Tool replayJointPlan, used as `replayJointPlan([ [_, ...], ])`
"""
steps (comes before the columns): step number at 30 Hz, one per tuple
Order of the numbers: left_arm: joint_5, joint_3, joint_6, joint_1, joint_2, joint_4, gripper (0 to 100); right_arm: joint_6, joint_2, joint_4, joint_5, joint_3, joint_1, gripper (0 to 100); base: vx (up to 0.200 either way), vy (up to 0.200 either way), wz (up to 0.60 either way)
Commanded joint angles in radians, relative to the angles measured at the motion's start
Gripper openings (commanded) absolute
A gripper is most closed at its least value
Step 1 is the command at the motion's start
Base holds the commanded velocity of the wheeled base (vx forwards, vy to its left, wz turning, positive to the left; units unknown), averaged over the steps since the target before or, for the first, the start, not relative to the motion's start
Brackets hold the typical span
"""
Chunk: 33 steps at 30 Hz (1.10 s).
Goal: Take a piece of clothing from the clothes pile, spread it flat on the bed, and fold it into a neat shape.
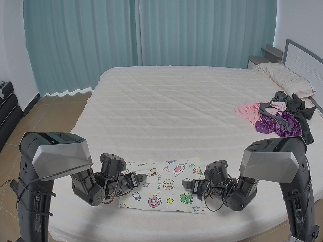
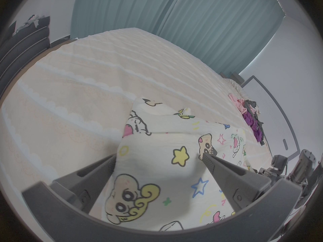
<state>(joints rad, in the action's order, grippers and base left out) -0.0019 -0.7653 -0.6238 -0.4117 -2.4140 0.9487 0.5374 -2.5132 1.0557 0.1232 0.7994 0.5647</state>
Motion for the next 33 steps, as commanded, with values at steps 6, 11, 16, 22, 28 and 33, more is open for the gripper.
replayJointPlan([
  [6, 0.017, -0.032, -0.002, -0.035, -0.011, -0.042, 100, 0.007, -0.013, -0.005, -0.013, 0.015, 0.035, 100, 0.000, 0.000, 0.00],
  [11, 0.019, -0.022, -0.005, -0.036, -0.005, -0.042, 0, 0.012, -0.012, -0.013, -0.031, 0.018, 0.037, 100, 0.000, 0.000, 0.00],
  [16, 0.019, -0.006, -0.020, -0.053, -0.002, -0.039, 0, 0.029, -0.013, -0.007, -0.034, 0.018, 0.038, 0, 0.000, 0.000, 0.00],
  [22, 0.017, 0.011, -0.031, -0.055, 0.003, -0.034, 0, 0.062, -0.019, 0.012, -0.033, 0.020, 0.040, 0, 0.000, 0.000, 0.00],
  [28, 0.019, 0.021, -0.114, -0.055, 0.023, -0.018, 0, 0.098, -0.026, 0.067, -0.030, 0.017, 0.040, 0, 0.000, 0.000, 0.00],
  [33, 0.017, 0.052, -0.119, -0.058, 0.029, 0.044, 0, 0.102, -0.024, 0.075, -0.028, 0.015, 0.040, 0, 0.000, 0.000, 0.00],
])
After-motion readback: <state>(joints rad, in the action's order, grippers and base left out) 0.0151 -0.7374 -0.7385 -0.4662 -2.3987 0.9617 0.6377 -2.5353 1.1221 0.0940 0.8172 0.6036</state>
